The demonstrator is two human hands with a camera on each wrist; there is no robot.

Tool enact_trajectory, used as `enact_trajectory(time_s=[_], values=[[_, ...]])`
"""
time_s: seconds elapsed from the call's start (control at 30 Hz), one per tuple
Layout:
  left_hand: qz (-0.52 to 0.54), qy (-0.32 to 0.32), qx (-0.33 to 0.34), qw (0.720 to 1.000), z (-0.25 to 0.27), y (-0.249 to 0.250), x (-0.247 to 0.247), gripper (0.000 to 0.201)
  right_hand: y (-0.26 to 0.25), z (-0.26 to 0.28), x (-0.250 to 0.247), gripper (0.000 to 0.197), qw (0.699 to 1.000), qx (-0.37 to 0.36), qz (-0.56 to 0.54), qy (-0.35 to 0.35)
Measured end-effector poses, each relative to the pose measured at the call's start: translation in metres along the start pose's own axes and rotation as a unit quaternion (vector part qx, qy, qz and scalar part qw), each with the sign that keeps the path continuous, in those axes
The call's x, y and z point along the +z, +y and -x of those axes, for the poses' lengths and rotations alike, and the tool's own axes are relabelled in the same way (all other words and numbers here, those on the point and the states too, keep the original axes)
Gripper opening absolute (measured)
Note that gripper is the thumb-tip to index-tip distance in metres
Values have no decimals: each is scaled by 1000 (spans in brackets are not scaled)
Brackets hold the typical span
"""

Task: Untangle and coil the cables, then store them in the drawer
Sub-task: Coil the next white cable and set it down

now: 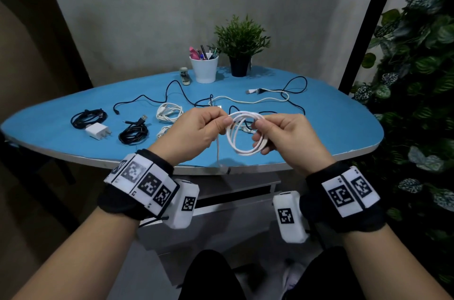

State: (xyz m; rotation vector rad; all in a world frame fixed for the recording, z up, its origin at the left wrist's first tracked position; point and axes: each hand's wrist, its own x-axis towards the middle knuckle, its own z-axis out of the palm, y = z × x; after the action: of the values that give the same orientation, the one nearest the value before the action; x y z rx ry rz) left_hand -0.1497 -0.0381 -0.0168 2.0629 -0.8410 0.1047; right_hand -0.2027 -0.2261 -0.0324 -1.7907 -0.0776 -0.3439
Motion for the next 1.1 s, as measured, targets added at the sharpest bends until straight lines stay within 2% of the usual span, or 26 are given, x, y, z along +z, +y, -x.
enact_trajectory(time_s=[0.1, 0.23, 0.33, 0.43, 0.53, 0.6, 0.73, 0.87, 0.97, 1.07, 1.1], values=[[18, -22, -20, 999, 1, -2, 0, 18, -3, -1, -7, 18, 996, 15, -79, 32], [7, -39, -53, 998, 0, -8, 9, 15, -8, 2, -11, 17, 988, 19, -152, 30], [22, -9, -84, 996, -2, -11, 13, 15, -8, 4, -10, 17, 985, 25, -170, 14], [129, 32, -107, 985, -3, -4, 14, 17, -5, 5, -6, 17, 990, 28, -141, 3], [272, 51, -116, 954, -2, 6, 11, 16, -3, 4, -5, 16, 995, 23, -95, 2], [317, 54, -113, 940, -1, 10, 9, 14, -3, 4, -4, 15, 997, 21, -80, -4], [348, 32, -127, 928, 1, 13, 14, 15, -3, 4, 2, 15, 997, 19, -73, -18], [383, -25, -157, 910, 3, 15, 21, 26, 1, -1, 5, 14, 997, 12, -72, 25], [354, -59, -164, 919, 4, 15, 24, 33, 3, -3, 5, 15, 997, 12, -69, 33], [320, -72, -161, 931, 7, 16, 27, 7, 2, -2, 6, 16, 996, 10, -76, 37], [311, -62, -164, 934, 6, 16, 27, 8, 1, -1, 7, 17, 996, 9, -82, 39]])
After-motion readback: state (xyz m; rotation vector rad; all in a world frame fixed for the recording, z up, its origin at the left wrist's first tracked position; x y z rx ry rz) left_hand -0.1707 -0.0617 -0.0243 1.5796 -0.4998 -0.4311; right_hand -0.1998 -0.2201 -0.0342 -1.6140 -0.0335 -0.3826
